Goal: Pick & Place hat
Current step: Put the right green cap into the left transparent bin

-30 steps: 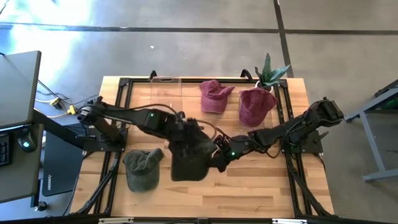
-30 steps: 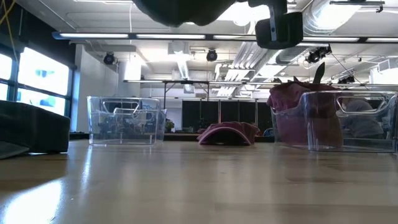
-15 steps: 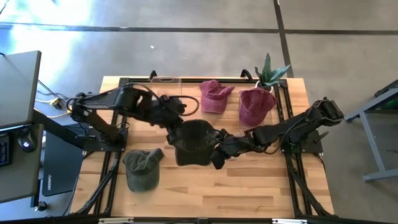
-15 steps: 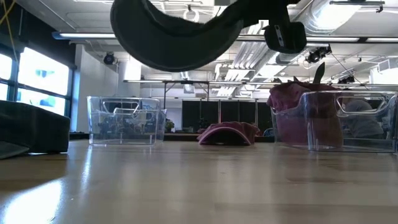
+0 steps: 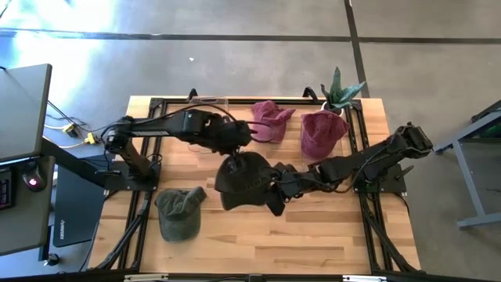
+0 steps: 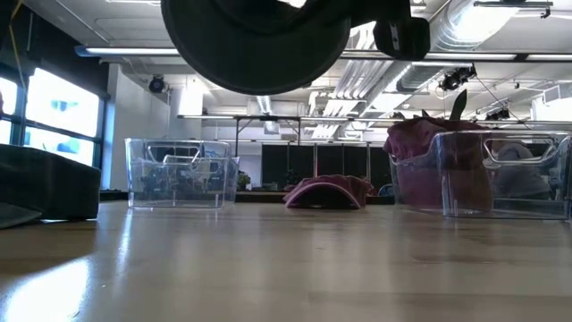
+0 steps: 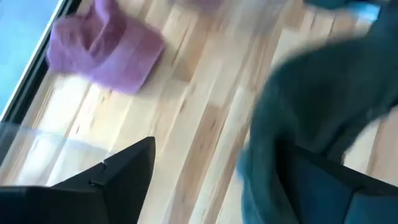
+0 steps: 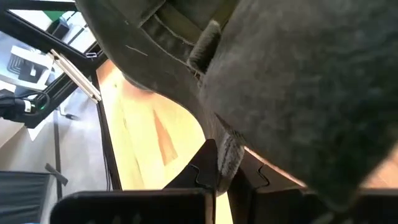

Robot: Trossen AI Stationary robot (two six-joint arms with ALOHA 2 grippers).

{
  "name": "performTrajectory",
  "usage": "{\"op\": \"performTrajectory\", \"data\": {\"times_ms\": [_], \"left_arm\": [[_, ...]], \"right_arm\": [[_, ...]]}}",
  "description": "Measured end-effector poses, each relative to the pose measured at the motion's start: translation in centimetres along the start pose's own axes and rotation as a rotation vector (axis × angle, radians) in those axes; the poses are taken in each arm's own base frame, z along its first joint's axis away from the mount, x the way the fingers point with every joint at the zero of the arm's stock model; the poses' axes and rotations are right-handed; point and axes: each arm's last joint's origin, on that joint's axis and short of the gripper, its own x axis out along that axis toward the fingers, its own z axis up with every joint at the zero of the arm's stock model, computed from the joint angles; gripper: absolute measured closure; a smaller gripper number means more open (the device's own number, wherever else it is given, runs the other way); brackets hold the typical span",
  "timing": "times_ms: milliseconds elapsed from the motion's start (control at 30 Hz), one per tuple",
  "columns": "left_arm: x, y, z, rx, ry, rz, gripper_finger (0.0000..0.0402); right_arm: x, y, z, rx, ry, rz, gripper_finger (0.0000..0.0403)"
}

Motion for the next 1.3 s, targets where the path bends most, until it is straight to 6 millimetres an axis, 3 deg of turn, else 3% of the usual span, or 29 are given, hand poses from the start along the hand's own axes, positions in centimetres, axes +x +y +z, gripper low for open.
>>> {"op": "performTrajectory", "data": {"times_ms": [200,300,500,567,800,900,1033,1300], "left_arm": [[2.3,-0.4,0.1,0.034,0.104,-0.042,0.0144],[3.4,-0.5,-0.4,0.063,0.168,-0.015,0.0210],[3.5,-0.7,-0.2,0.045,0.169,-0.016,0.0381],[2.8,-1.2,0.0,0.029,0.144,-0.011,0.0383],[-2.8,-3.8,-0.2,0.078,-0.030,0.114,0.0394],[-4.2,-4.8,-0.4,0.101,-0.104,0.161,0.0390],[-6.1,-5.9,-1.2,0.137,-0.170,0.215,0.0396],[-8.3,-7.7,-2.8,0.304,-0.206,0.201,0.0393]], "right_arm": [[-0.3,0.6,-1.0,-0.042,-0.006,-0.011,0.0395],[-0.4,0.9,-1.5,-0.067,-0.009,-0.018,0.0395],[-0.6,1.0,-1.9,-0.110,-0.036,-0.059,0.0395],[-0.5,1.0,-1.9,-0.114,-0.043,-0.071,0.0395],[-0.5,1.0,-1.8,-0.144,-0.074,-0.087,0.0378],[-0.5,0.9,-1.8,-0.168,-0.061,-0.086,0.0365],[-1.4,0.4,-1.5,-0.181,0.029,-0.060,0.0313],[-6.5,-0.2,0.5,-0.181,0.076,0.102,0.0182]]}}
